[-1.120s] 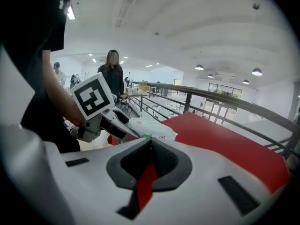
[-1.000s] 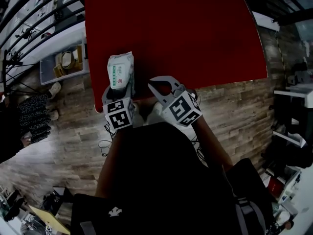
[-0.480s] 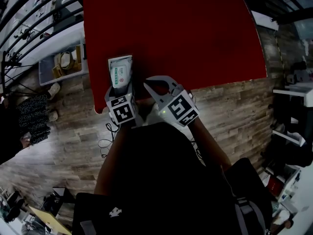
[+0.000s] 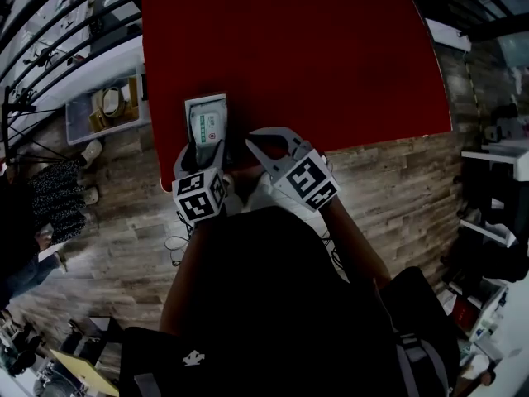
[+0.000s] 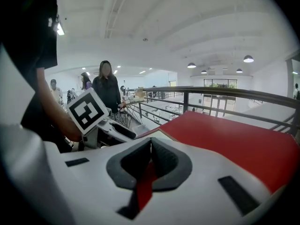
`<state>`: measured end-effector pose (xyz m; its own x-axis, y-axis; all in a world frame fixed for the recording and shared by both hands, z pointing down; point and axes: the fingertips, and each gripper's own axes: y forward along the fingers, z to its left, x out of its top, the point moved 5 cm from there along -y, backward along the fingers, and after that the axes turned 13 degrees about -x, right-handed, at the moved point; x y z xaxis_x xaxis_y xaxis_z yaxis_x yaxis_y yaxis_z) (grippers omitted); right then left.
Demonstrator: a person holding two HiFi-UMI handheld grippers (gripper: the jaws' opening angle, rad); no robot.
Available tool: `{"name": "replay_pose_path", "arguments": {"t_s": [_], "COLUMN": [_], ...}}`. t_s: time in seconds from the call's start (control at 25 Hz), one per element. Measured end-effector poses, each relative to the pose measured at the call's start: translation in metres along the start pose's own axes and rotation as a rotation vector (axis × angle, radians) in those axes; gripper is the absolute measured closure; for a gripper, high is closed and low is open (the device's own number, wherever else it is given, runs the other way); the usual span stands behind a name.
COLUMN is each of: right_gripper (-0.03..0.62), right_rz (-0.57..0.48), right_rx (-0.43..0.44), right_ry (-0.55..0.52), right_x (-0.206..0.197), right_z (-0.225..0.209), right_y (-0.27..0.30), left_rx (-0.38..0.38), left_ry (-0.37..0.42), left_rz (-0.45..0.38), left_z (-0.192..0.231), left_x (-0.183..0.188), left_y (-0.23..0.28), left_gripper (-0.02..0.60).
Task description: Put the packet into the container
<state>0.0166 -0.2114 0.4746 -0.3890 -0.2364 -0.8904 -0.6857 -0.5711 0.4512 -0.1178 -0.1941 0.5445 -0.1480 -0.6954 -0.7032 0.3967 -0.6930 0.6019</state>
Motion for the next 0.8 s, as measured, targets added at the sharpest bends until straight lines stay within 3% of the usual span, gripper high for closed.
{"name": "replay_pose_path", "arguments": {"t_s": [0.32, 0.56, 0.64, 0.76, 0.8], "right_gripper": [0.571, 0.571, 0.571, 0.571, 0.571], "right_rz": [0.009, -0.041, -0.074, -0.126, -0.149], "right_rx": [0.012, -0.011, -0.013, -0.018, -0.019], "right_ry": [-0.009, 0.049, 0.084, 0.151, 0.175], "right_x": [0.000, 0.010, 0.016, 0.026, 0.031], "right_z": [0.015, 0.017, 0.015, 0.014, 0.014], "right_y": [0.012, 0.013, 0.010, 0.005, 0.004], "left_rx": [-0.070, -0.183, -0.273, -0.433, -0.467], "left_ry": [0.025, 0.037, 0.066, 0.116, 0.110], "left_rz": [-0.043, -0.177, -0.266, -0.418, -0.455], "left_z": [0.002, 0.008, 0.005, -0.001, -0.002], "left_x": [0.001, 0.025, 0.040, 0.065, 0.073], "left_y": [-0.009, -0.032, -0.050, -0.082, -0.093], "left_gripper": [0.281, 0.290, 0.337, 0.488, 0.491]}}
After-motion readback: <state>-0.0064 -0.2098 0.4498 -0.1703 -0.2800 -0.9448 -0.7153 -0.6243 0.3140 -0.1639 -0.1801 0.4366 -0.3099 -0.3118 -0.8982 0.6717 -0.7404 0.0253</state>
